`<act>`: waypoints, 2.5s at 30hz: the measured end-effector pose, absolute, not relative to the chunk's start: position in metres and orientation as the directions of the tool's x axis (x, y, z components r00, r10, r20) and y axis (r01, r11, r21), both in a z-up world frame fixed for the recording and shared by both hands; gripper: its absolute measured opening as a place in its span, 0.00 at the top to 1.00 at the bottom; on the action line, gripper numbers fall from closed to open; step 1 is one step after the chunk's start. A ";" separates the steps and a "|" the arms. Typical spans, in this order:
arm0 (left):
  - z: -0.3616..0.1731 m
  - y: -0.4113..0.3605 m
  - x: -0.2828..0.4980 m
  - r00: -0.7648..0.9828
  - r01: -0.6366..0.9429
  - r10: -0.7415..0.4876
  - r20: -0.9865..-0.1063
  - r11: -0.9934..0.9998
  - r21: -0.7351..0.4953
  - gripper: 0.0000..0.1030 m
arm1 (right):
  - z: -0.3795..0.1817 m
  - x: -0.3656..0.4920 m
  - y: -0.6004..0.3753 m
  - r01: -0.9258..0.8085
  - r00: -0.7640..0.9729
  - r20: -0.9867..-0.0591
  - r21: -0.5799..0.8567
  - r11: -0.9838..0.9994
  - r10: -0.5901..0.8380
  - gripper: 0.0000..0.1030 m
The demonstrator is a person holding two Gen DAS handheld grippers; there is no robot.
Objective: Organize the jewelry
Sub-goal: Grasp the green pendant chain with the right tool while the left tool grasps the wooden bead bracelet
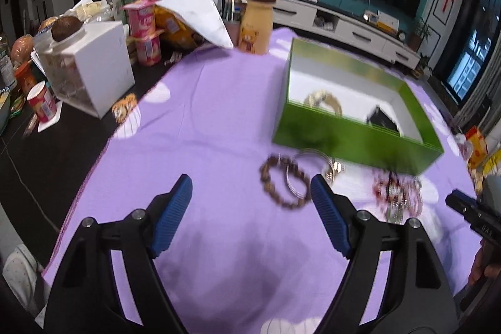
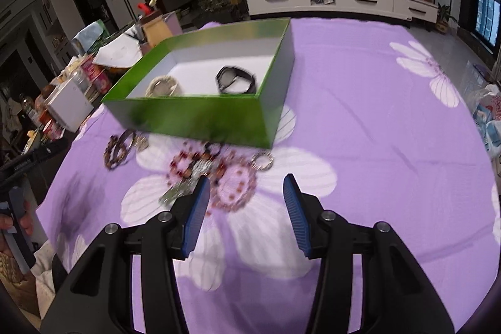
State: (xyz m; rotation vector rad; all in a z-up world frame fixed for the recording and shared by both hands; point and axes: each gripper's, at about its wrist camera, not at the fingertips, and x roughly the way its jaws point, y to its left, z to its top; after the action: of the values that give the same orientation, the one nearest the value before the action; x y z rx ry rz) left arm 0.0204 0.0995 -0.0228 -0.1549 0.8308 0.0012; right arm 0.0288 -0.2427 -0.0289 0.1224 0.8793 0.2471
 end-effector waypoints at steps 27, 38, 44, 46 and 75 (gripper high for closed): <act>-0.056 0.065 0.019 0.617 0.090 -0.195 -0.762 0.980 -0.178 0.23 | -0.070 0.061 -0.172 -0.201 0.484 -0.778 0.347 0.916 0.401 0.57; -0.060 0.054 0.045 0.604 0.223 -0.264 -0.752 0.962 -0.158 0.52 | -0.059 0.053 -0.173 -0.286 0.534 -0.749 0.278 0.917 0.393 0.95; -0.067 0.045 0.061 0.573 0.306 -0.256 -0.779 0.948 -0.086 0.52 | -0.055 0.051 -0.177 -0.293 0.532 -0.754 0.263 0.919 0.385 0.95; -0.071 0.042 0.064 0.556 0.326 -0.251 -0.792 0.943 -0.070 0.59 | -0.059 0.052 -0.177 -0.296 0.521 -0.760 0.267 0.917 0.389 0.95; -0.024 0.056 0.045 0.621 0.259 -0.349 -0.701 0.936 -0.237 0.93 | -0.024 0.040 -0.184 -0.318 0.584 -0.698 0.273 0.908 0.414 0.95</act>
State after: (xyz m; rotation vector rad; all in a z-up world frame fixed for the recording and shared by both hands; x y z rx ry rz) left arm 0.0446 0.0565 -0.0236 -0.1172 0.8299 -0.3503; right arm 0.0399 -0.1838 -0.0243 0.1233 0.8453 0.4283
